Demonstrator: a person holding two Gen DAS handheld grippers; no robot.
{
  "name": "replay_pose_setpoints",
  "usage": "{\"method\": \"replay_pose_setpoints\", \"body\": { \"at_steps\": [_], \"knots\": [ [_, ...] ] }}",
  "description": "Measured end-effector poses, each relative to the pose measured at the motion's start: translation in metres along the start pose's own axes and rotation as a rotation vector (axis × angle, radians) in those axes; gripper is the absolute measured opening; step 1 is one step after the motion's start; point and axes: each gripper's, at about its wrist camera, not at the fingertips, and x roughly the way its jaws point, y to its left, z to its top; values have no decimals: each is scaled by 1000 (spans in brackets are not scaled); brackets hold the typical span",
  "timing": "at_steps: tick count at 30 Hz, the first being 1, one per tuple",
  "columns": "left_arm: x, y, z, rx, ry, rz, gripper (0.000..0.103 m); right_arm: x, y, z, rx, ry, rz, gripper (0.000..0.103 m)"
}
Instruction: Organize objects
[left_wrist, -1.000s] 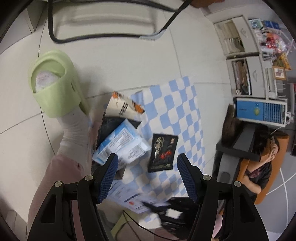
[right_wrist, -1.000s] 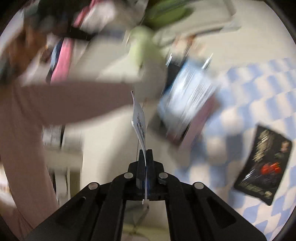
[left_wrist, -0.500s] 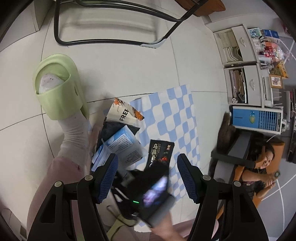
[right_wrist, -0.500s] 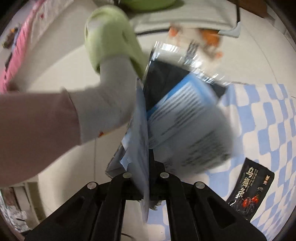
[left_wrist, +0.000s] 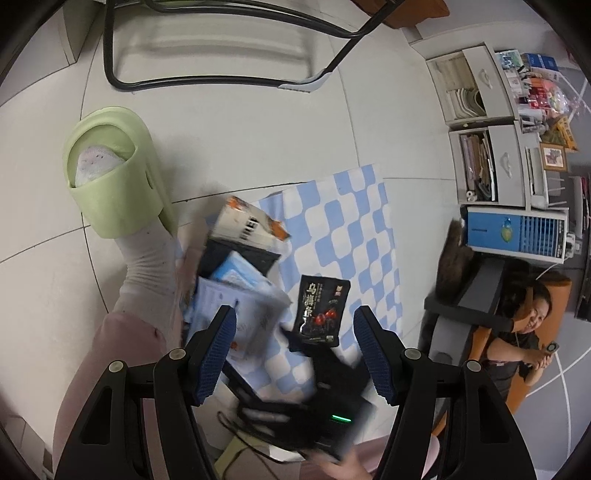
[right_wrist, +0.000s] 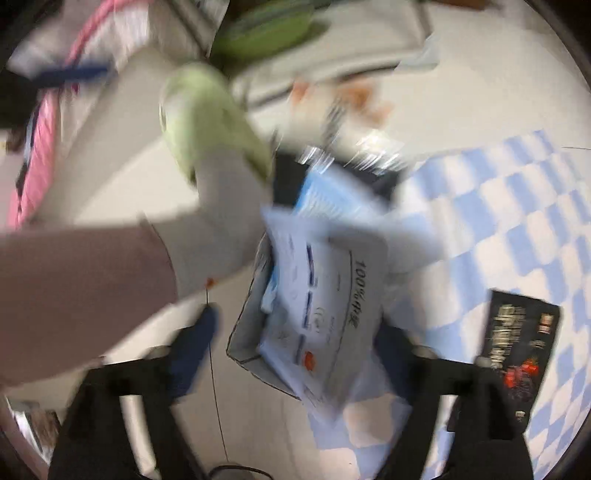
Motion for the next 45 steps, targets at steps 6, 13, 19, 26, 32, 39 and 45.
{"method": "replay_pose_setpoints", "body": {
  "at_steps": [6, 13, 19, 26, 32, 39, 45],
  "knots": [
    [8, -12, -9, 71, 48, 77, 65, -51, -85, -26, 227, -66, -78, 102],
    [29, -43, -22, 185, 111, 259, 65, 12, -238, -122, 723, 300, -296, 102],
    [39, -72, -33, 283, 154, 313, 65, 53, -227, -106, 551, 309, -347, 102],
    [35, -96, -46, 402, 140, 342, 65, 84, -222, -82, 493, 320, -474, 103],
    [29, -103, -53, 451, 133, 322, 65, 83, -223, -91, 349, 310, -423, 103],
    [13, -113, -57, 519, 56, 308, 65, 73, -237, -108, 391, 340, -390, 100],
    [12, -114, -70, 564, 64, 299, 65, 36, -252, -122, 487, 240, -215, 40]
  ]
}}
